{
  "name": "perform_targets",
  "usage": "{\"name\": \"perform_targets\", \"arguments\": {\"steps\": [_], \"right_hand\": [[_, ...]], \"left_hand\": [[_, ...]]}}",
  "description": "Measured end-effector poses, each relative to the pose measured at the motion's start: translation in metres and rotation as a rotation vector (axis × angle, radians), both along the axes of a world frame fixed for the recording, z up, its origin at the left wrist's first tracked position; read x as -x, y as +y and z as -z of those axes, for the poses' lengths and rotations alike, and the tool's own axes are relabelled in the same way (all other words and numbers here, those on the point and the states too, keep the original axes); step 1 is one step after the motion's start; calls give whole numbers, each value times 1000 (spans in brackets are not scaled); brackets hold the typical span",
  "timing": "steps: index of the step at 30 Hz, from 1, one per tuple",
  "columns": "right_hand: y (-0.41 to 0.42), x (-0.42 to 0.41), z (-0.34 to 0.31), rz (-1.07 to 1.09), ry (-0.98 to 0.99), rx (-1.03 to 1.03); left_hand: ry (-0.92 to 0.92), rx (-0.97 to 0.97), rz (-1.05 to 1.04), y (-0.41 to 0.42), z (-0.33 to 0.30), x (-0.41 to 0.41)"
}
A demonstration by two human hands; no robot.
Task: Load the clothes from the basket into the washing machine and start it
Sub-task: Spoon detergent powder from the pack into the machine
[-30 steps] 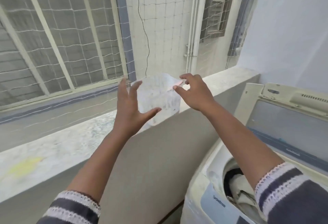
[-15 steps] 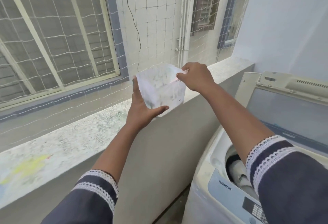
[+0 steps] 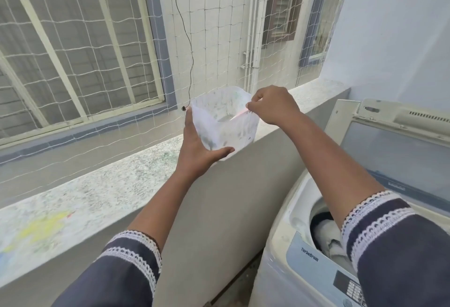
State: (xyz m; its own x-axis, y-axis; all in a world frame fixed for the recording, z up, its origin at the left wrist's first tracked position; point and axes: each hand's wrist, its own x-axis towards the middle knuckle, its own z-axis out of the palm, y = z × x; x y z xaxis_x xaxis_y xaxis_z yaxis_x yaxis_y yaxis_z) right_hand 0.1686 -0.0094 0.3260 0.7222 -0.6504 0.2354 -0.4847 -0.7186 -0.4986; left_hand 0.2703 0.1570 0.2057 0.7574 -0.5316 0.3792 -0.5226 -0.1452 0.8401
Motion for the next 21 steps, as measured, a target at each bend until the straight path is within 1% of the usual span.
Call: {"name": "perform_targets", "arguments": {"steps": [3,6,8,11,15,21], "right_hand": [[-1,-2,-11,12,164,87],[6,0,-15,36,302,276],[14,4,-15,51,331,398],[22,13,-15,37,234,541],[19,24,-18,-25,72,638],[8,40,0,-50,-46,827]], "left_hand": [[18,40,15,2,-1,1],[-23,60,34,5,-1,3],[-43,61,53,6,-1,2],[-39,80,70,9,-2,1],[-91,67,85,11,-2,3],[-186,63,117,13,-2,7]]}}
